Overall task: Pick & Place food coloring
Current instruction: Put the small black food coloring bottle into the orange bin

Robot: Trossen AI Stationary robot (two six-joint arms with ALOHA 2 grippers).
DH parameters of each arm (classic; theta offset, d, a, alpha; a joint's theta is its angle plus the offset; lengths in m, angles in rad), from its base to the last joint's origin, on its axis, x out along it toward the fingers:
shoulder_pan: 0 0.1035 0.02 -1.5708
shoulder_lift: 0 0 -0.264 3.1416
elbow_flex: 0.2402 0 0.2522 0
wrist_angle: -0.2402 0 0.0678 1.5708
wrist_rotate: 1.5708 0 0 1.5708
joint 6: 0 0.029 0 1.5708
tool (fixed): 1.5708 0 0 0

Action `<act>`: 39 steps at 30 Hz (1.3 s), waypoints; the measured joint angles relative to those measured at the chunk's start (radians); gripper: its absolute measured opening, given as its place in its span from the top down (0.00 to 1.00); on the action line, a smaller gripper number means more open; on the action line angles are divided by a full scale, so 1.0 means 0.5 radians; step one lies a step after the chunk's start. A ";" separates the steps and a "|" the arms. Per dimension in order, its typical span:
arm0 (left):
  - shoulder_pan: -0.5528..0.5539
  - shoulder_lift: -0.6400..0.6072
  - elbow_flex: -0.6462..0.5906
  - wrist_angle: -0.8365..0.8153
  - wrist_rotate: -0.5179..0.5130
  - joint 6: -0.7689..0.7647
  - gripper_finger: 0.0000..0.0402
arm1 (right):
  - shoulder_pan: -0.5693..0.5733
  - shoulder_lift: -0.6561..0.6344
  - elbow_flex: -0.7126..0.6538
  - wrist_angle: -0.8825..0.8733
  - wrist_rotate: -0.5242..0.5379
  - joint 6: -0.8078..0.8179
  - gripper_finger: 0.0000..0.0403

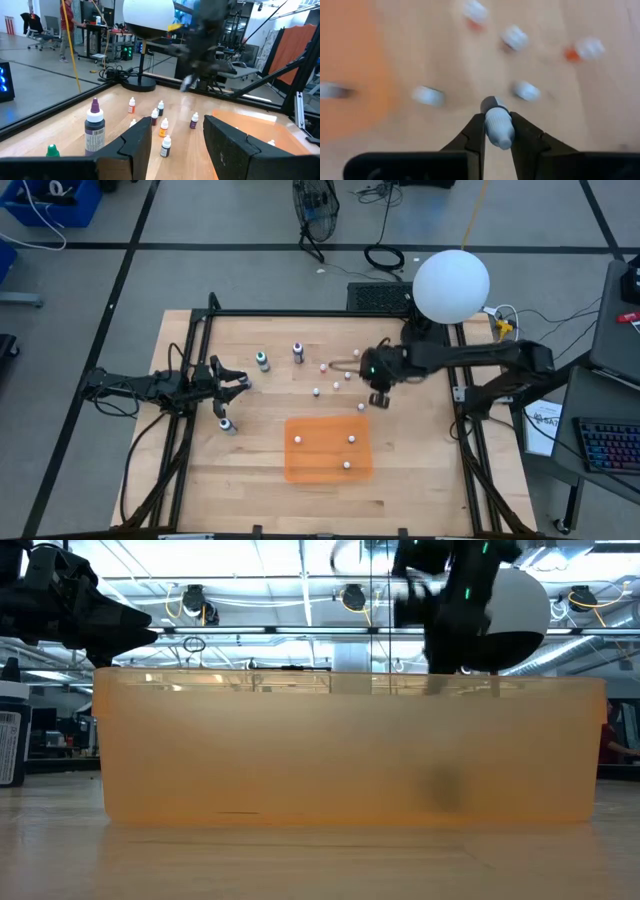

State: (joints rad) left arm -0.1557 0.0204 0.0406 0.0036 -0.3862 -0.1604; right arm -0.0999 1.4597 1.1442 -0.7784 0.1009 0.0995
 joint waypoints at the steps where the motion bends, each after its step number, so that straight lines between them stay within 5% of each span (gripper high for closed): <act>1: 0.000 0.000 0.000 0.000 0.000 0.000 0.55 | 0.086 -0.003 0.050 -0.022 0.001 0.041 0.88; 9: 0.000 0.000 0.000 0.000 0.000 0.000 0.55 | 0.565 0.328 0.532 -0.311 -0.001 0.210 0.88; 19: 0.000 0.000 0.000 -0.001 0.000 0.000 0.55 | 0.695 0.996 1.048 -0.437 -0.056 -0.112 0.88; 39: 0.000 0.000 0.000 0.000 0.000 -0.001 0.55 | 0.607 1.200 1.094 -0.410 -0.214 -0.171 0.88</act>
State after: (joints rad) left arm -0.1557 0.0204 0.0406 0.0036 -0.3862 -0.1608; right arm 0.2035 2.0598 1.6913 -0.9833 -0.0061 0.0139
